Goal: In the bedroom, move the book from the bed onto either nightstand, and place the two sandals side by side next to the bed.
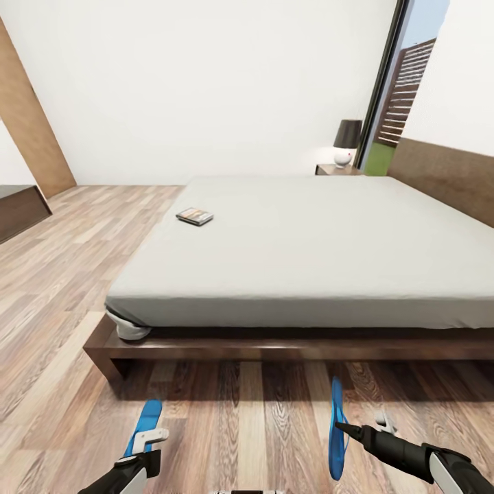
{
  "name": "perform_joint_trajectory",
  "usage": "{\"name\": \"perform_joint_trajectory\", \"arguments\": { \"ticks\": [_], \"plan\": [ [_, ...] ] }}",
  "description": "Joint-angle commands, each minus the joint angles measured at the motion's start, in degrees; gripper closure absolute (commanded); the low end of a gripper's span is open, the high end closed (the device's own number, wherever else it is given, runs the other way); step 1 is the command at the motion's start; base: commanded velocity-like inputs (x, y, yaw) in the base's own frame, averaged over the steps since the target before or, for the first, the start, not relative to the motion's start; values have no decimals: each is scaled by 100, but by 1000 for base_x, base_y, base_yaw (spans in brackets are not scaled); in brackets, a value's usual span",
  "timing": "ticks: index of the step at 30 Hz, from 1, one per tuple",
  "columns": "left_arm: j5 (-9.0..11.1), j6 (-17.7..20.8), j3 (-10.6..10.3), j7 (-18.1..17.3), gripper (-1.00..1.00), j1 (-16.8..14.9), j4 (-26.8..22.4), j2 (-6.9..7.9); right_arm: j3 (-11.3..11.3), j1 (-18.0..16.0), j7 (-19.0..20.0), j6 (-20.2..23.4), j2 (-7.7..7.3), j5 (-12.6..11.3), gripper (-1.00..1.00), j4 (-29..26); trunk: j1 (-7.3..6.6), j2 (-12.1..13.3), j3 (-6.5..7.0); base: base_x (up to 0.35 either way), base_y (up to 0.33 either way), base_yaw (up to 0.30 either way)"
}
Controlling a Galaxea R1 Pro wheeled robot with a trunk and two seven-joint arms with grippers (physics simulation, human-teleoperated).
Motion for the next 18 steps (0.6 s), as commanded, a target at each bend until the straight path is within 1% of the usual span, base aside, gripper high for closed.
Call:
{"name": "perform_joint_trajectory", "arguments": {
  "ticks": [1,14,18],
  "plan": [
    [23,39,-47,28,100,-1,-19,6,-10,-3,17,52,0,-42,100,2,1,-4,-27,0,0,0],
    [24,50,-24,19,100,-1,-16,14,-10,-3,12,51,0,-42,100,3,35,-21,-315,0,0,0],
    [30,126,-7,42,100,-46,-41,47,-10,-3,16,53,0,-51,100,0,45,-26,-404,0,0,0]
  ]
}}
